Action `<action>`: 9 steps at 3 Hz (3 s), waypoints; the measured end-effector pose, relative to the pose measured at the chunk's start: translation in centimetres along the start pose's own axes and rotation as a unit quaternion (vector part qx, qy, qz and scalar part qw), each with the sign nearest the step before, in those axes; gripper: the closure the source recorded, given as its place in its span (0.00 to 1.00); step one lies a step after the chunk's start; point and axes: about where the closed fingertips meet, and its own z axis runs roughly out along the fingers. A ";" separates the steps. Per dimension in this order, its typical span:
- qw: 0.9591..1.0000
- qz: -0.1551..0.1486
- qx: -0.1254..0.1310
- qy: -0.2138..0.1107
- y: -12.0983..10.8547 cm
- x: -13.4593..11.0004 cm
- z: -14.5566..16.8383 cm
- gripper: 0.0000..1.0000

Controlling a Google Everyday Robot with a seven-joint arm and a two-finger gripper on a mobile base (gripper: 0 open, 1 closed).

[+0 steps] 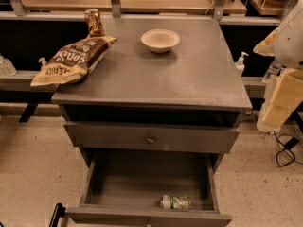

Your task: Pick 7up can from middle drawer and place on counter

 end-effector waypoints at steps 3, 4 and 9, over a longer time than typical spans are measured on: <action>0.991 -0.076 -0.076 -0.078 4.7 -8.1 8.3 0.00; 0.992 -0.075 -0.072 -0.078 4.5 -8.0 8.0 0.00; 0.966 -0.122 -0.130 -0.186 13.1 -18.5 25.7 0.00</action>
Offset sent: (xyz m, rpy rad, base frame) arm 0.0136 0.0926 -0.0717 0.1405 0.0902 0.2646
